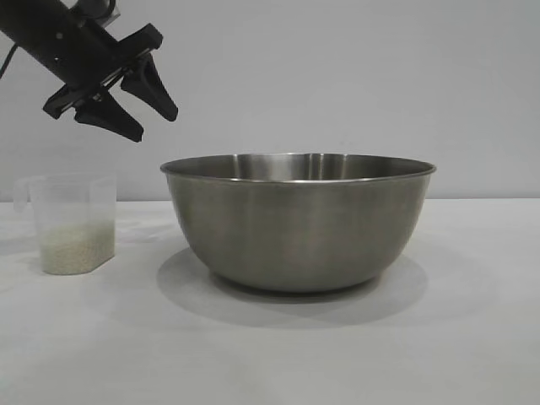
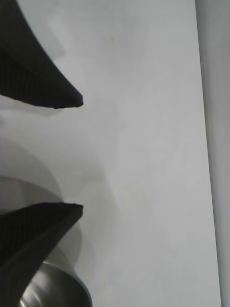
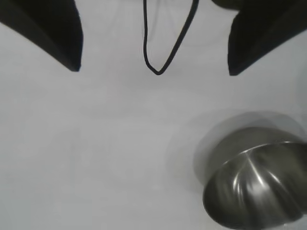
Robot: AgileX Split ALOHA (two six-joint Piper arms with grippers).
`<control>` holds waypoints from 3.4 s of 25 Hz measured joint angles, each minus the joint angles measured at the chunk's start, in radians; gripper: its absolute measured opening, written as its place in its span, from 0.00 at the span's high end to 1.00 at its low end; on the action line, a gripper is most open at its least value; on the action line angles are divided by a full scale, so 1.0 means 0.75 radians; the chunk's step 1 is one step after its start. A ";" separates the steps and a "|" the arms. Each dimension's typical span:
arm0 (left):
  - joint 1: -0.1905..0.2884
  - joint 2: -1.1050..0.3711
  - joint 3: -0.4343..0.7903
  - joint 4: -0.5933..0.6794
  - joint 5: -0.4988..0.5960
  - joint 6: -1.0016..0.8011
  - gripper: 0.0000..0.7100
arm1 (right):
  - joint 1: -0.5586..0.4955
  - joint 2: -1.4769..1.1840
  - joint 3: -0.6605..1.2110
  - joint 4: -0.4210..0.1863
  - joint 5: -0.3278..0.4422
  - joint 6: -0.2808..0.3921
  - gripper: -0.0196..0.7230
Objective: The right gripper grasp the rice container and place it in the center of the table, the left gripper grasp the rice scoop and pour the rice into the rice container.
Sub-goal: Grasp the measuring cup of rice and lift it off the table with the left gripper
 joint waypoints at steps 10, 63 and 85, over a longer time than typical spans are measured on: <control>0.198 -0.206 0.000 0.164 0.185 -0.168 0.47 | 0.000 0.000 0.003 0.000 -0.003 0.000 0.20; 0.233 -1.346 1.015 0.690 -0.034 -0.446 0.47 | 0.000 0.000 0.003 0.000 -0.005 0.000 0.20; 0.233 -1.346 1.357 -0.667 -0.076 0.137 0.47 | 0.000 0.000 0.003 0.000 -0.005 0.000 0.20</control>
